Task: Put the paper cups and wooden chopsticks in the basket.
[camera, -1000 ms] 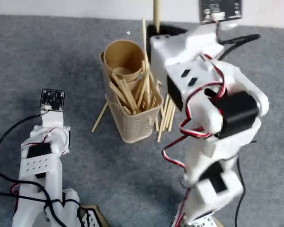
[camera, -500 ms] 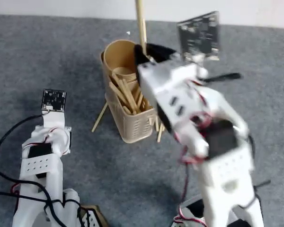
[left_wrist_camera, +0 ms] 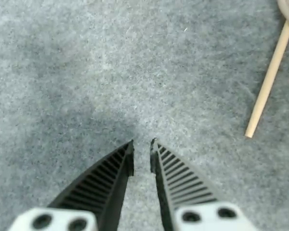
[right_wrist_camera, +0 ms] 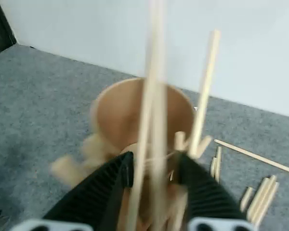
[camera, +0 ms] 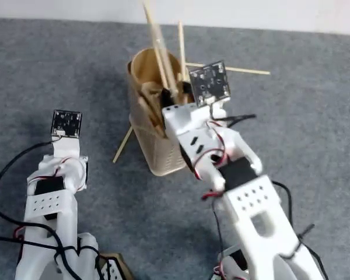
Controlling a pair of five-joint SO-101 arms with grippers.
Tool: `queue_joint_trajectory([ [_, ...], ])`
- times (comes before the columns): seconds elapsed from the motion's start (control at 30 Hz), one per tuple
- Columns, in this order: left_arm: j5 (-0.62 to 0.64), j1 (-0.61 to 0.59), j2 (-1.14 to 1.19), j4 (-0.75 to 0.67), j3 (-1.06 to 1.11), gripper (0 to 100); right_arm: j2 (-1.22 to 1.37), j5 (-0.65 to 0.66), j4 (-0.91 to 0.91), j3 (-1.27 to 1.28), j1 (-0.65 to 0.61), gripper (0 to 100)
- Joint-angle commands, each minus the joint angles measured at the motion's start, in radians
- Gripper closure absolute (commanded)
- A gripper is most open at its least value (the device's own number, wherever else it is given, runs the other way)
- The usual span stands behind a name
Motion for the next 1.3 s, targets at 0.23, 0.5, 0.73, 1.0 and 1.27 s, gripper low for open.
queue_joint_trajectory([
  [0.23, -0.006, 0.010, 0.001, -0.017, -0.007, 90, -0.262, 0.083, 0.243, -0.274, 0.068, 79.7],
  [0.5, -0.006, 0.010, 0.001, -0.015, -0.007, 90, -0.048, 0.080, 0.111, -0.134, 0.071, 81.1],
  [0.73, -0.006, 0.010, 0.001, -0.017, -0.007, 90, 0.159, 0.077, 0.085, -0.128, 0.059, 81.1],
  [1.0, -0.006, 0.010, 0.001, -0.017, -0.007, 90, 0.308, 0.080, 0.245, -0.091, 0.019, 81.1],
  [1.27, -0.006, 0.010, 0.001, -0.017, -0.007, 90, 0.229, 0.078, 0.424, -0.170, 0.019, 81.1],
])
